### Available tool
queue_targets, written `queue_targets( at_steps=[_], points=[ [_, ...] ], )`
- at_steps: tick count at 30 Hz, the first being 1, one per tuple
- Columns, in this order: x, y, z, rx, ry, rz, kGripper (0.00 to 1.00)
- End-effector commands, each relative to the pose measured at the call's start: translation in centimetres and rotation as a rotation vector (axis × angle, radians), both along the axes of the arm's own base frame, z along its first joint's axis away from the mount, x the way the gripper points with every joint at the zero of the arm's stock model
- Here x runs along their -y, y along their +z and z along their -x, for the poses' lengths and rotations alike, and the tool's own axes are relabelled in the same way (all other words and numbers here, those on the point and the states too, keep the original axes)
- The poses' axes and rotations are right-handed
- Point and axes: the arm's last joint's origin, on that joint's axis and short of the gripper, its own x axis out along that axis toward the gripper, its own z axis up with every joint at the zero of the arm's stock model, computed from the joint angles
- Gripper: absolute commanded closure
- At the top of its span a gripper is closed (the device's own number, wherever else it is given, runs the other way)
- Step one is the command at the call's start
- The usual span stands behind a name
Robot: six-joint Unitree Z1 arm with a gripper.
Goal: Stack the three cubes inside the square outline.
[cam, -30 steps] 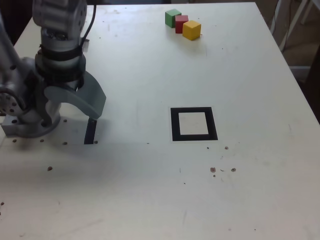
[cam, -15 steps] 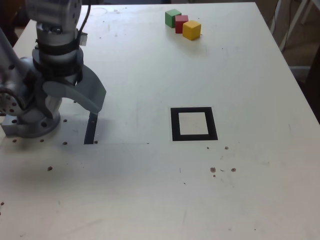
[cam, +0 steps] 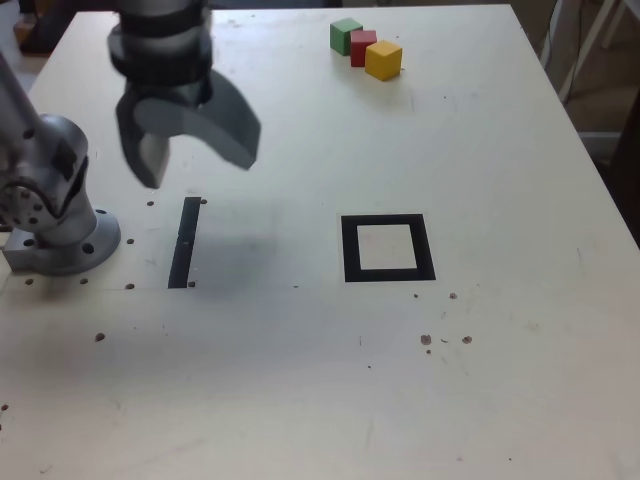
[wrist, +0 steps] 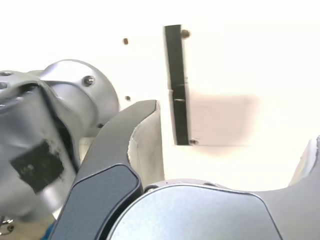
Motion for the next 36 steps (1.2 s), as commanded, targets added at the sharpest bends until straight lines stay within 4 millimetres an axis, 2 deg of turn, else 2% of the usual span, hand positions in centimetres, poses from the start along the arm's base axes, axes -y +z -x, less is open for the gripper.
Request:
queue_targets(
  at_steps=[1,7,14,21,29,36],
  points=[
    [-0.6,0.9,-1.3,0.013,0.002,-0.005,0.01],
    [-3.1,3.0,-5.4,0.040,-0.005,-0.003,0.01],
    [-6.6,4.0,-8.2,0.073,0.028,-0.011,0.00],
    [-11.8,4.2,-11.1,0.069,0.084,-0.013,0.00],
    [-18.1,4.1,-12.5,0.058,0.205,-0.022,0.01],
    [-21.8,3.6,-12.6,0.062,0.285,-0.034,0.01]
  ],
)
